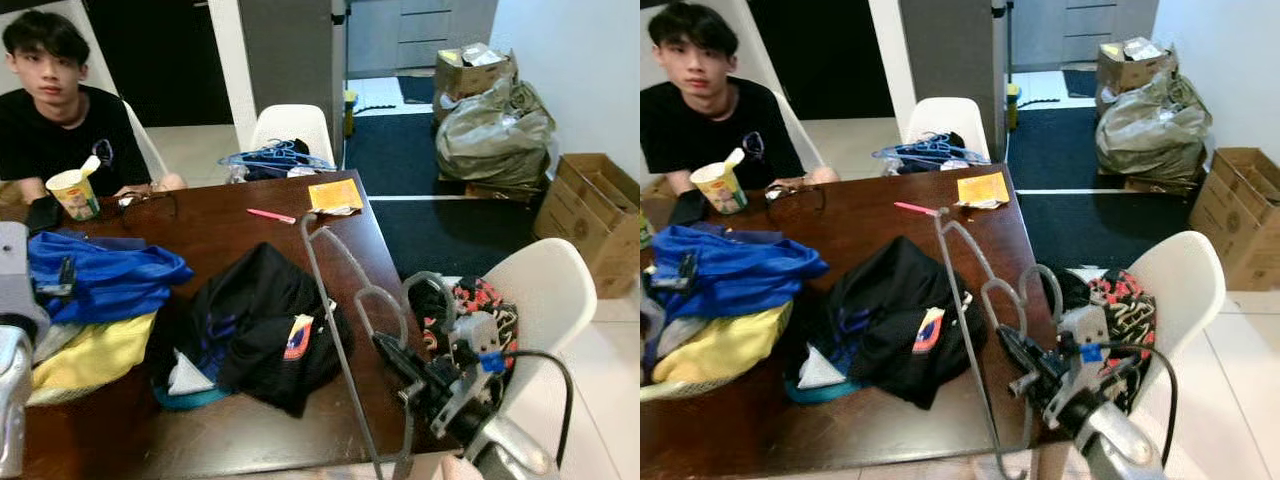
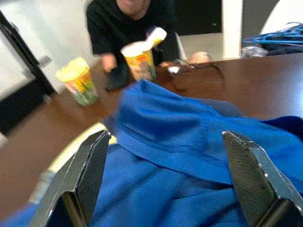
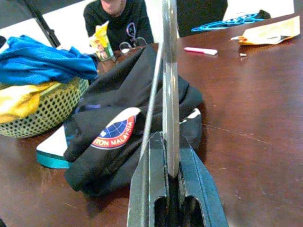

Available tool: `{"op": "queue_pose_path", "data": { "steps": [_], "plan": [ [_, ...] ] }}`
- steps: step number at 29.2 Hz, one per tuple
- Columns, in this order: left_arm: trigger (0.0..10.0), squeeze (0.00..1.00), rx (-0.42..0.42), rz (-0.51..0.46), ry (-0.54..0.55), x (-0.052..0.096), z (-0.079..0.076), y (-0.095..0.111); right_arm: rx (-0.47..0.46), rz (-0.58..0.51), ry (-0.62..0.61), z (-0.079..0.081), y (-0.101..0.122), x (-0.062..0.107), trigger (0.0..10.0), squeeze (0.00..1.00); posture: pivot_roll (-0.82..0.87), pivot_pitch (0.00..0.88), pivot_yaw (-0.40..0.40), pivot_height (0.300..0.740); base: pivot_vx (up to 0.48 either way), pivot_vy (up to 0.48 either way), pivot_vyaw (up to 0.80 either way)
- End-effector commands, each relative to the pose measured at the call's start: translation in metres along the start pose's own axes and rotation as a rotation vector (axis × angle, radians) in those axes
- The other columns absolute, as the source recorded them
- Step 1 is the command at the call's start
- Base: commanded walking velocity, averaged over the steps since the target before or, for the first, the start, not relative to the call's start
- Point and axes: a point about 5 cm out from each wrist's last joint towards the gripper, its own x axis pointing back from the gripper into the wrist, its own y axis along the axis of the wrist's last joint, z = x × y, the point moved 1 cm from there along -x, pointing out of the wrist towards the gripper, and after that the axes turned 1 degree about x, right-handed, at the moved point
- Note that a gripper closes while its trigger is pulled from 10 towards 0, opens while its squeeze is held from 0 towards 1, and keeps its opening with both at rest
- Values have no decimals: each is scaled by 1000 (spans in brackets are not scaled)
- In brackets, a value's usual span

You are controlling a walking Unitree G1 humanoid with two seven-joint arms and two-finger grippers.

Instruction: Hang hanger

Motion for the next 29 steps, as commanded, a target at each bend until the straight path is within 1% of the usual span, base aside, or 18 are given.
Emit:
{"op": "queue_pose_path", "data": {
  "steps": [1,3,5,7,11,13,16,17,18,19,23,26,29],
  "plan": [
    [10000,0,61,82,18,-1,1,-17,17,26,-20,-2,-5,2,10000,0,-44,0,52,740,0,0,800],
    [10000,0,67,96,8,-1,-2,-21,17,25,-19,-2,-5,2,10000,0,-44,0,52,740,0,0,800],
    [10000,0,77,128,-42,-1,-13,-29,16,25,-20,-2,-5,3,10000,0,-47,0,53,740,0,0,800],
    [10000,0,82,140,-62,0,-18,-31,13,23,-21,-2,-4,3,10000,0,-49,0,55,740,0,0,800],
    [10000,0,75,150,-58,0,-17,-33,10,21,-21,-2,-4,4,10000,0,-48,0,56,740,0,0,794],
    [10000,0,63,162,-38,0,-13,-36,6,19,-21,-1,-4,4,10000,0,-46,0,58,740,0,0,794],
    [10000,0,62,165,-32,0,-12,-37,4,18,-20,-1,-4,4,10000,0,-46,0,58,740,0,0,794],
    [2510,0,65,160,-30,0,-11,-37,2,18,-20,-1,-4,4,10000,0,-46,0,58,740,0,0,788],
    [2510,0,65,160,-30,0,-11,-37,2,18,-20,-1,-4,4,10000,0,-46,0,58,740,0,0,788],
    [0,0,72,152,-34,0,-11,-36,-2,16,-21,-1,-4,4,10000,0,-46,0,60,740,0,0,681],
    [0,0,79,143,-43,0,-13,-34,-10,13,-23,-1,-3,4,10000,0,-45,0,59,740,0,0,0],
    [0,0,87,122,-77,-1,-21,-27,-33,3,-32,-2,-3,4,10000,0,-46,0,63,740,0,0,0],
    [0,0,92,109,-95,-2,-24,-22,-38,2,-36,-2,-3,4,10000,0,-46,0,65,740,0,0,0]
  ]
}}
